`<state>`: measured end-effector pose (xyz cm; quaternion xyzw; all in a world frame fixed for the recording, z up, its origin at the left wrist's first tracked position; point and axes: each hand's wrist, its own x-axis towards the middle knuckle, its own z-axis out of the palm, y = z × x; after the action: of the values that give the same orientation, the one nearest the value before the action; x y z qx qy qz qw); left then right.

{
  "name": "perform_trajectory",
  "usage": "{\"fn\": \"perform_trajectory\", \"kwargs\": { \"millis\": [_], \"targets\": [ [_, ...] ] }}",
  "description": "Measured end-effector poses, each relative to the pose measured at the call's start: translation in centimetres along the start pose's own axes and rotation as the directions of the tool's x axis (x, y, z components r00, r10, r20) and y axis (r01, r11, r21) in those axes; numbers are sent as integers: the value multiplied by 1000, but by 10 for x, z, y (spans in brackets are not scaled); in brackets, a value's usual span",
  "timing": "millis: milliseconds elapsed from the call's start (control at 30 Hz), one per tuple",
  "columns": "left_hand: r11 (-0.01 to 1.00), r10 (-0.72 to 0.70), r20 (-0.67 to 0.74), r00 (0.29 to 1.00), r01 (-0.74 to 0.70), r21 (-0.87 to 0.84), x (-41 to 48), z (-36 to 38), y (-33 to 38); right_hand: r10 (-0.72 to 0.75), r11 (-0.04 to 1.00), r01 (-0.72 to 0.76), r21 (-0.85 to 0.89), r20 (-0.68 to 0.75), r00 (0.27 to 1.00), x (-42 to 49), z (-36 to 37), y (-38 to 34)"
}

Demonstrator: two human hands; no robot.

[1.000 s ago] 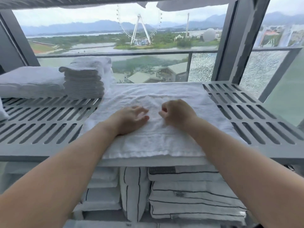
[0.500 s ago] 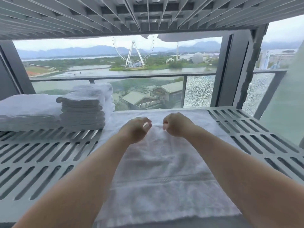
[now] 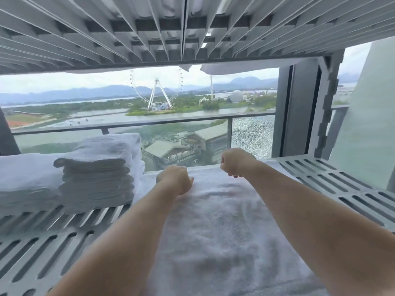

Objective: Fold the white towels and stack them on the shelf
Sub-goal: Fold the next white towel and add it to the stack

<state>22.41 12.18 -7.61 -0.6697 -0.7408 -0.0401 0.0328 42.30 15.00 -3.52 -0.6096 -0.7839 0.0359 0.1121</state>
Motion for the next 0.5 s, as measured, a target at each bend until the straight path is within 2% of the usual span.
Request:
{"fn": "perform_trajectory", "kwargs": {
  "millis": [100, 300, 433, 500],
  "targets": [
    [1000, 0, -69, 998, -1, -4, 10, 7, -3, 9, 1000, -8, -20, 12, 1000, 7, 12, 1],
    [998, 20, -89, 996, -14, 62, 25, 12, -5, 136, 990, -137, 9, 71, 988, 16, 26, 11],
    [998, 39, -97, 995, -34, 55, 36, 15, -3, 193, 969, -212, 126, 144, 970, 26, 25, 9],
    [998, 35, -111, 993, -28, 62, 40, 16, -2, 199, 969, -219, 116, 163, 966, 31, 25, 10]
  ]
}}
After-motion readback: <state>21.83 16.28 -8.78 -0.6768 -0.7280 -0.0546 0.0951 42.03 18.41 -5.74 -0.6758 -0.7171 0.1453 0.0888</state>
